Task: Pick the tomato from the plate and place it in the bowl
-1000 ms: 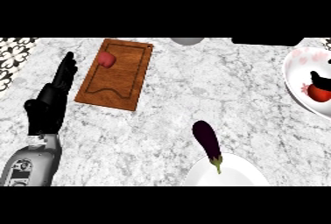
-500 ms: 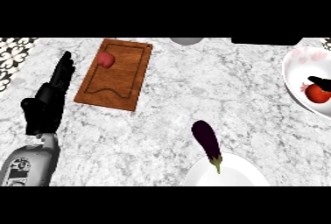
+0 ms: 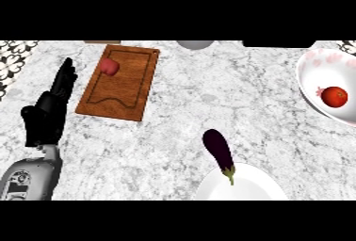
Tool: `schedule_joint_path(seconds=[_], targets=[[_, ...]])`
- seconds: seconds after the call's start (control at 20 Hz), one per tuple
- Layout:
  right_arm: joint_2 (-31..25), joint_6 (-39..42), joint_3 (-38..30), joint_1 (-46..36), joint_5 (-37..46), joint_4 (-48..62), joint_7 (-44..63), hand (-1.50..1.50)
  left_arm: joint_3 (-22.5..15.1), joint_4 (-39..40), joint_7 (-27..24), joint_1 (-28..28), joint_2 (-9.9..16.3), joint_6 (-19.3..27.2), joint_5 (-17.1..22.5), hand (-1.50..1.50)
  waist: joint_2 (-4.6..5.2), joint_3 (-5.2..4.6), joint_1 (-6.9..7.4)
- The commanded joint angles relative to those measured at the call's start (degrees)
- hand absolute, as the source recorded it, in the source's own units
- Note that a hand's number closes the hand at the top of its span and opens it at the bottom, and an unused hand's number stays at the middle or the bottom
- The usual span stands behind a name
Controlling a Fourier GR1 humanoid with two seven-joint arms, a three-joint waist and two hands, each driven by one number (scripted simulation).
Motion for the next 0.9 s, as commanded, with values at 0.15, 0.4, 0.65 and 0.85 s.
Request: schedule_joint_path(seconds=[0.15,0.4,0.65,0.85], targets=[[-4.5,16.2,-3.8,8.4,-6.0,0.6,-7.8,-1.50,1.7,1.0,-1.5,0.8,0.2,0.4,0.3,0.00,-0.53,-0.11,-1.64],[-3.7,20.5,-1.3,12.9,-6.4,-1.1,-10.4,-1.50,1.4,-1.3,-1.6,3.1,0.1,0.4,-0.8,0.00,-0.74,-0.18,-1.48],[-3.0,20.9,0.0,14.7,-8.0,-2.7,-11.7,-1.50,-0.4,3.7,0.0,-2.3,-2.1,1.9,-3.2,0.00,-0.70,-0.19,-1.65],[-3.2,23.4,0.8,17.0,-10.7,-5.1,-11.7,-1.50,0.8,0.0,1.7,-0.2,-0.9,-0.1,-1.6,0.00,-0.82,-0.21,-1.65]])
